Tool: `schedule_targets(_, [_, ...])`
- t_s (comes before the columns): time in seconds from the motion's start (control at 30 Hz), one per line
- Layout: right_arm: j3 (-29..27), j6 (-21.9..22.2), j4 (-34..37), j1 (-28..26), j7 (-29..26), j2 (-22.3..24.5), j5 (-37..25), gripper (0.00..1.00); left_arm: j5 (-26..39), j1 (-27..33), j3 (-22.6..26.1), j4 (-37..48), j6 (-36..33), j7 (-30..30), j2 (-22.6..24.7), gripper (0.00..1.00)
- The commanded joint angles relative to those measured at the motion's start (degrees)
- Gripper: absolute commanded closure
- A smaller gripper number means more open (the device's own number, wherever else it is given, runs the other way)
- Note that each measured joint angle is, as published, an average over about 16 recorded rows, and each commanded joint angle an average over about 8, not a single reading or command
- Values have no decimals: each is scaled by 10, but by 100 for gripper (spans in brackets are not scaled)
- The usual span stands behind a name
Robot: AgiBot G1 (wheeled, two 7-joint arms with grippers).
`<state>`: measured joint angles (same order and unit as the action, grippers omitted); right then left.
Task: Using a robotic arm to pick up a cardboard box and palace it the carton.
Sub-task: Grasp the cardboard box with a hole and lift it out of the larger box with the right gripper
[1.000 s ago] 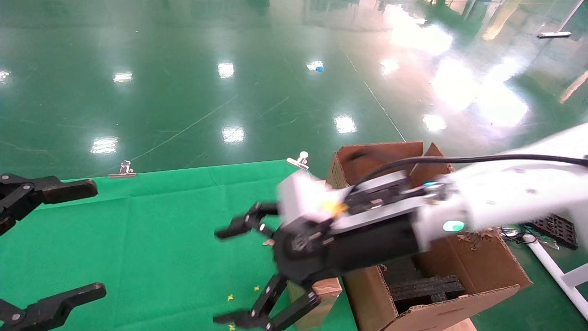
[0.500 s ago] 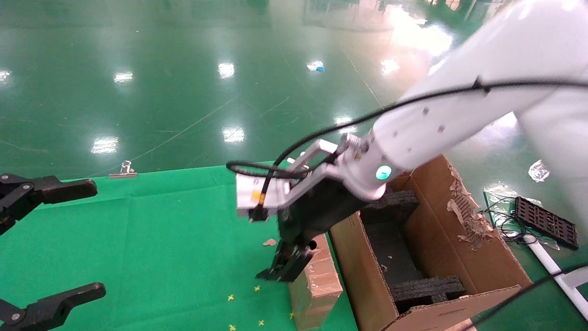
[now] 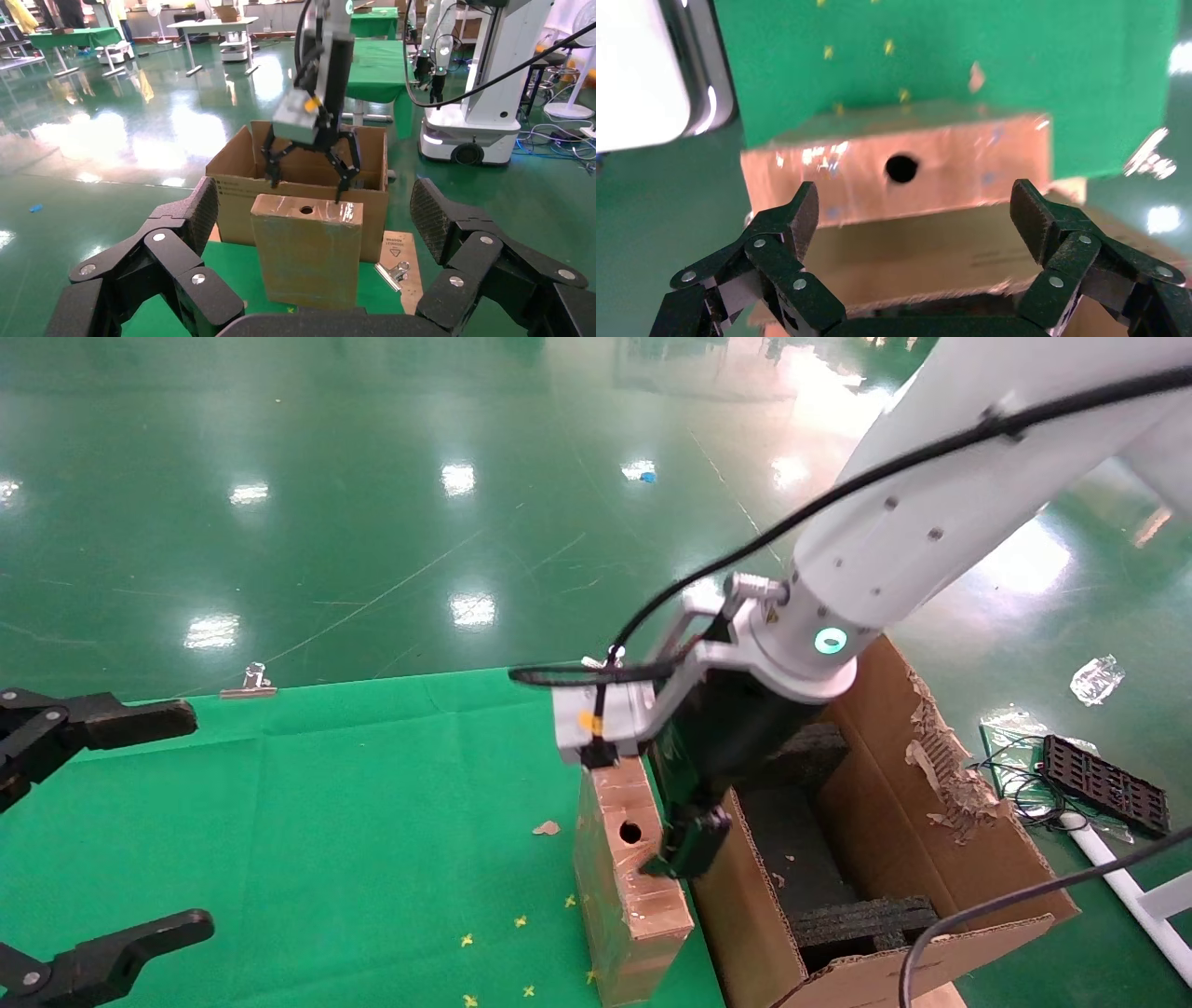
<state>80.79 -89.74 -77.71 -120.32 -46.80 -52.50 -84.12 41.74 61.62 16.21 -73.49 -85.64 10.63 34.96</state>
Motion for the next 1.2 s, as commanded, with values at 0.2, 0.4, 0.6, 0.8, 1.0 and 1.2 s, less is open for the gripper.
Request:
schedule_targets(0.2, [59, 16, 0, -16, -26, -12, 3, 0, 0, 0, 0, 0, 0, 0, 0, 0])
schedule_targets(0.4, [58, 25, 10, -33, -99, 5, 32, 0, 0, 0, 1, 0, 0, 0, 0, 0])
schedule_targets(0.6, [72, 2, 81, -46, -258, 3, 74, 0, -1, 0, 1, 0, 0, 0, 0, 0])
schedule_targets(0.8, [109, -8, 192, -37, -347, -28, 120, 0, -1, 0, 1, 0, 0, -1, 0, 0])
schedule_targets(1.0, [143, -6, 251, -18, -358, -63, 142, 0, -1, 0, 1, 0, 1, -1, -1, 0])
schedule_targets(1.2, [169, 0, 281, -7, -361, -92, 140, 55, -1, 0, 2, 0, 1, -1, -1, 0])
